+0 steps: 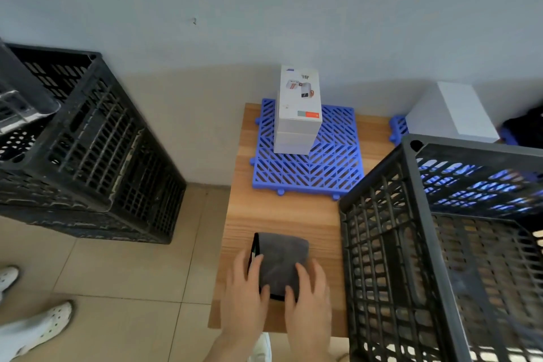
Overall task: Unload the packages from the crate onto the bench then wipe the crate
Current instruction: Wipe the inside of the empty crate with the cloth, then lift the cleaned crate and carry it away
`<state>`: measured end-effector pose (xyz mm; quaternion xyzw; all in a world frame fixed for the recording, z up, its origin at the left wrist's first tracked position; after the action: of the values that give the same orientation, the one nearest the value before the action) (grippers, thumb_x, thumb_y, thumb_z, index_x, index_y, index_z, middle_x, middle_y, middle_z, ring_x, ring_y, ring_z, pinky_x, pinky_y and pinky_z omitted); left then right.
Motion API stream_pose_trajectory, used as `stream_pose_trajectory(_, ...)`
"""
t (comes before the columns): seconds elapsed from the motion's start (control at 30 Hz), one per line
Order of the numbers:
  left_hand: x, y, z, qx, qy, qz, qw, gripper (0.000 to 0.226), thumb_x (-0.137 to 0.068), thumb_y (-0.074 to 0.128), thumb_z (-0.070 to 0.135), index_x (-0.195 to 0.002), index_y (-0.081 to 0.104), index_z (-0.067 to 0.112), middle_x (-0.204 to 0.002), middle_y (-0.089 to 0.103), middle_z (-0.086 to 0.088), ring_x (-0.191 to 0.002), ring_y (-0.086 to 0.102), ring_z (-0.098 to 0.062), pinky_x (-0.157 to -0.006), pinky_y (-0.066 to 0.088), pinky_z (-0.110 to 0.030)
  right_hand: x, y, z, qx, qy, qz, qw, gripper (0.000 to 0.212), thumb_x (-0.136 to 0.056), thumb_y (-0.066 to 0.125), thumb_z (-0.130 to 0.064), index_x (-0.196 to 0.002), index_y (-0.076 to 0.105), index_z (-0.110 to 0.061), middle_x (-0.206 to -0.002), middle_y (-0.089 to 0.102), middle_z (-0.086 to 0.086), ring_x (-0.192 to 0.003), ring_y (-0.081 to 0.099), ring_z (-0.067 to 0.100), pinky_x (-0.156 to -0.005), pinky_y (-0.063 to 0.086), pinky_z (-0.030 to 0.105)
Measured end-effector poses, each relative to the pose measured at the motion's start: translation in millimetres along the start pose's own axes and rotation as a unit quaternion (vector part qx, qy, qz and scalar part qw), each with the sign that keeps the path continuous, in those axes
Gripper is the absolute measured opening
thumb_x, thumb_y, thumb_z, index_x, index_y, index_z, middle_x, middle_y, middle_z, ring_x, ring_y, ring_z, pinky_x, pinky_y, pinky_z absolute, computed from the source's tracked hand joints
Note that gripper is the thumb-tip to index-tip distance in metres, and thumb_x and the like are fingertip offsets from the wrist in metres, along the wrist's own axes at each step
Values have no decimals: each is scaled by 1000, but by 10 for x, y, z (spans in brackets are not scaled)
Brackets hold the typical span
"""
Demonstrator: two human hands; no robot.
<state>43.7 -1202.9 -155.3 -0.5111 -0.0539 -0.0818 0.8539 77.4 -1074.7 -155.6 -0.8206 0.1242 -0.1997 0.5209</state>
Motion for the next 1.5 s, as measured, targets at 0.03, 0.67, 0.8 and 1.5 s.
stream_pose_trajectory(0.03, -30, 61, 6, -35, 58, 13, 998, 79, -52, 89, 27, -127, 64, 23, -141, 53, -6, -121, 57, -23, -87, 53, -33, -24, 63, -1, 6, -42, 15, 999, 67, -67, 81, -27, -130, 56, -25, -145, 43, 3, -124, 46, 20, -95, 47, 35)
stream_pose_trajectory(0.67, -359, -31, -217, -76, 173, -19, 982, 72, -75, 78, 31, -142, 49, 25, -151, 43, 0, -136, 47, -20, -107, 41, -38, -111, -108, -374, 73, -188, -19, 979, 49, -79, 46, -40, -121, 66, -24, -133, 59, -5, -119, 58, 13, -92, 50, 37)
stream_pose_trajectory(0.8, -276, -324, -93, -67, 121, -18, 990, 61, -94, 48, 43, -151, 28, 33, -159, 25, 10, -148, 21, -12, -118, 26, -35, -61, -578, -630, 18, -214, 1, 977, 51, -82, 42, -41, -126, 60, -26, -136, 56, -2, -121, 56, 13, -93, 52, 36)
stream_pose_trajectory(1.5, 868, -1082, 1933, 89, 89, 231, 965, 36, -95, 57, 28, -131, 55, 26, -129, 58, 9, -119, 55, -11, -102, 46, -36, 694, -3224, 425, -109, -432, 61, 893, 55, -100, 42, -35, -150, 20, -32, -159, 8, -11, -145, 12, 11, -116, 15, 26)
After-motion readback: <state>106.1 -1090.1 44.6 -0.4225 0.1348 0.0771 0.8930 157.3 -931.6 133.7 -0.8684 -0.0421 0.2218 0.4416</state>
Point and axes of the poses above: each hand's wrist, its own x-axis away from the middle knuckle, its own y-axis out of the palm, z = x × y, the point moved 4 cm from there along -x, towards the middle knuckle
